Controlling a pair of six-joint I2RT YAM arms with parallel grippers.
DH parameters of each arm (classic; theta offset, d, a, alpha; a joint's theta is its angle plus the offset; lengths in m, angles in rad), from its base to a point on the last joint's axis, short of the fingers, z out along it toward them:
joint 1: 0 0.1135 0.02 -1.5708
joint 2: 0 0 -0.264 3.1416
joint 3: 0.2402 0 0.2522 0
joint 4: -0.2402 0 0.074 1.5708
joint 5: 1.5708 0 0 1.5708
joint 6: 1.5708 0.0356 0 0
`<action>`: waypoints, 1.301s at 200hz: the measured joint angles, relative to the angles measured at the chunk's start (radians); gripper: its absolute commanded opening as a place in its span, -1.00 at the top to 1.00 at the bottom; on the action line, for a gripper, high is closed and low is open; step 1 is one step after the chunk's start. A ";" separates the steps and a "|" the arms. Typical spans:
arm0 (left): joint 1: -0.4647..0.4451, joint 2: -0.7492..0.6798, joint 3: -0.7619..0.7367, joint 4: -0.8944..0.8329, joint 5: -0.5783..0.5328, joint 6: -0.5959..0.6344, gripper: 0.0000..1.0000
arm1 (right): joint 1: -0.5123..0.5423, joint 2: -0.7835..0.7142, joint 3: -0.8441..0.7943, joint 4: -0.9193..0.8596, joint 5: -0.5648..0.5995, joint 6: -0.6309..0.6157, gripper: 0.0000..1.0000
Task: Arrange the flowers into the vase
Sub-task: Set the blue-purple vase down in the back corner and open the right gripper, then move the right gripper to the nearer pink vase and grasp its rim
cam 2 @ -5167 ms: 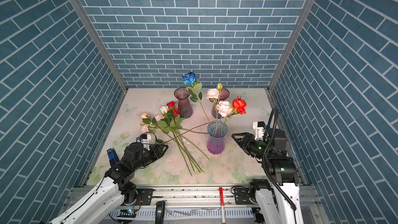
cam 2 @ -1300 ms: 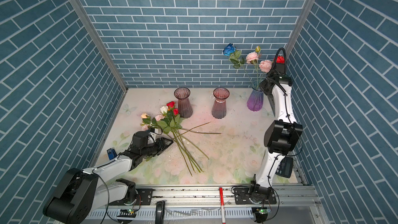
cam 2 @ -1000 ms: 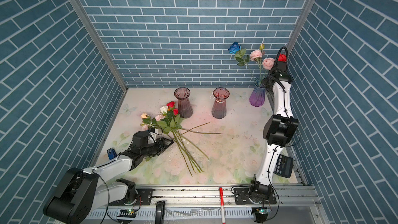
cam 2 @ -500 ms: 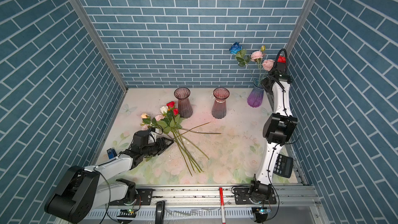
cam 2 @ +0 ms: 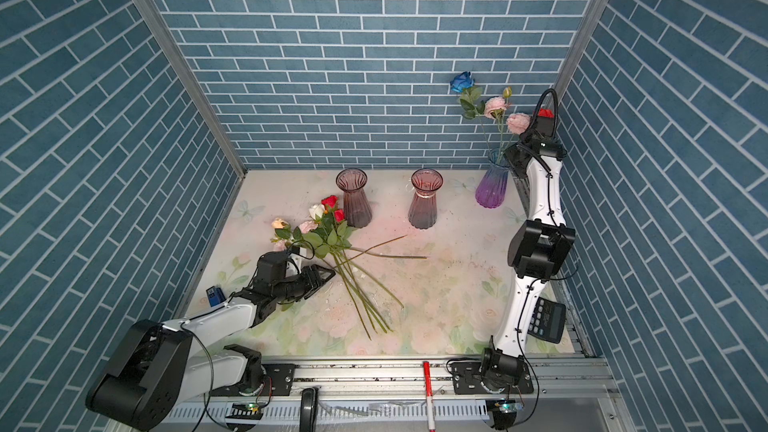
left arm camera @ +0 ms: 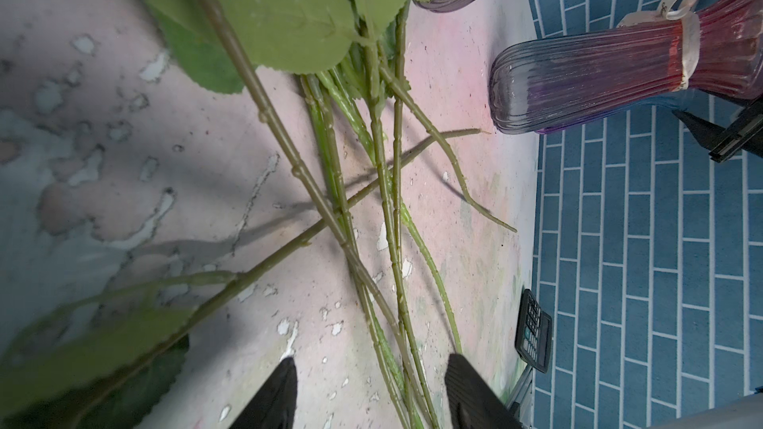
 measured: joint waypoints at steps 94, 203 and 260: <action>0.000 -0.013 0.000 0.000 -0.003 0.000 -0.19 | 0.000 -0.253 -0.253 0.071 -0.034 0.002 0.14; 0.000 -0.036 0.000 0.000 -0.003 0.000 -0.19 | 0.229 -0.524 -0.586 0.153 -0.238 -0.079 0.16; 0.000 -0.044 -0.001 -0.001 -0.004 0.000 -0.19 | 0.404 -0.349 -0.366 0.032 -0.285 -0.173 0.16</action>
